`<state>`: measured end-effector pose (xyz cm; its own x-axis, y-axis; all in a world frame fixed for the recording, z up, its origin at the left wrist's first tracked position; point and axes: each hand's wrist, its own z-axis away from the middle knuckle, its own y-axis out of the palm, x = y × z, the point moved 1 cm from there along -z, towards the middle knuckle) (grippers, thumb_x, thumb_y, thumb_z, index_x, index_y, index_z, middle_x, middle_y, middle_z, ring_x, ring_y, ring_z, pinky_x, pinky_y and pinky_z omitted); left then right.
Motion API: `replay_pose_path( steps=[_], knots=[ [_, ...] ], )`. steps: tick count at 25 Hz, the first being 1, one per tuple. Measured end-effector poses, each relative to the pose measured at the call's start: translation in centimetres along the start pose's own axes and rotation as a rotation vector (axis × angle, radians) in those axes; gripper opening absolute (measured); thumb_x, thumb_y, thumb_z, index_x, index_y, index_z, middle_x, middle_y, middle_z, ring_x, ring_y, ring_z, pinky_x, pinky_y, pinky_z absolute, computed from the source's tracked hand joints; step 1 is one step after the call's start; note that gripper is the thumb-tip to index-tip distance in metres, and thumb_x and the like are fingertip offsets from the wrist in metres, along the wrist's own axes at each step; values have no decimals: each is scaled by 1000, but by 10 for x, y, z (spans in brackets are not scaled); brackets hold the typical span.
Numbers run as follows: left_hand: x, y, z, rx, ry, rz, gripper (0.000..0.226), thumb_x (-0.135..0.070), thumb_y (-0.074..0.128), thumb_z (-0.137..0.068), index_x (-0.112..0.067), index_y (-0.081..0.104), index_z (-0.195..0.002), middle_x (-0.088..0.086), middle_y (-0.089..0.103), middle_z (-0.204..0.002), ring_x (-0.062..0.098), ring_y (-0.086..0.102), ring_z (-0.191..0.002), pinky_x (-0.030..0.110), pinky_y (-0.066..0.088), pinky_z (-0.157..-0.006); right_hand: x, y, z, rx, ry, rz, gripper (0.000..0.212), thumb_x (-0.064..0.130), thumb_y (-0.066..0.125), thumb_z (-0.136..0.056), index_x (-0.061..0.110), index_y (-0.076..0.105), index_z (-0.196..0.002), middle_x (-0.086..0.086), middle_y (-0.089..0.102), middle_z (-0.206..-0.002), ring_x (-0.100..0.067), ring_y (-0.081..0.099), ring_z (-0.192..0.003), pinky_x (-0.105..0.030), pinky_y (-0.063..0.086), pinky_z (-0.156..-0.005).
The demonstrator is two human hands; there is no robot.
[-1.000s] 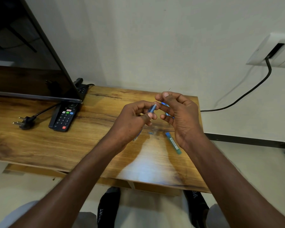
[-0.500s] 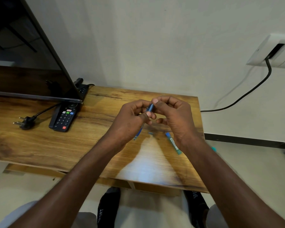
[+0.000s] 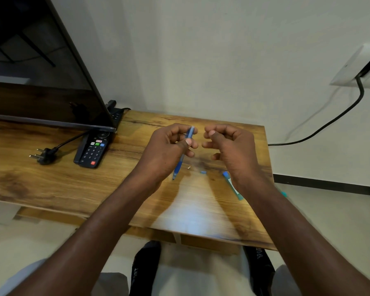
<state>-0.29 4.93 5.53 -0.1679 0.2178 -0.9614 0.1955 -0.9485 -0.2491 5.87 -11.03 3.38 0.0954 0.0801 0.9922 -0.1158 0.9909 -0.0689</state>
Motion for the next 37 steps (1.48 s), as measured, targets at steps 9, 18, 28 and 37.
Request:
replay_pose_path(
  steps=[9, 18, 28, 37],
  knots=[
    [12, -25, 0, -74, -255, -208, 26, -3, 63, -101, -12, 66, -125, 9, 79, -97, 25, 78, -88, 38, 61, -85, -18, 17, 0, 187, -60, 1098, 20, 12, 67, -92, 24, 81, -100, -2, 77, -100, -26, 71, -96, -41, 61, -83],
    [20, -8, -8, -38, -274, -287, 34, 1, 70, -93, -17, 69, -122, 9, 79, -92, 20, 79, -81, 44, 64, -88, -16, 22, 4, 270, -142, 1120, 19, 18, 68, -96, 24, 79, -109, 2, 76, -106, -21, 70, -100, -41, 60, -86],
    [17, -9, -6, -39, -284, -299, 34, 2, 66, -96, -14, 68, -127, 10, 78, -96, 20, 77, -85, 34, 64, -81, -27, 45, 10, 261, -272, 1218, 9, 19, 72, -94, 24, 76, -100, 1, 67, -104, -22, 66, -91, -45, 60, -78],
    [19, -6, -11, -38, -162, -248, 26, -4, 66, -99, -14, 70, -122, 8, 79, -93, 20, 79, -81, 37, 63, -83, -15, 31, -2, 44, 62, 158, 11, 7, 75, -94, 17, 82, -95, 4, 74, -81, -7, 61, -69, -25, 53, -60]
  ],
)
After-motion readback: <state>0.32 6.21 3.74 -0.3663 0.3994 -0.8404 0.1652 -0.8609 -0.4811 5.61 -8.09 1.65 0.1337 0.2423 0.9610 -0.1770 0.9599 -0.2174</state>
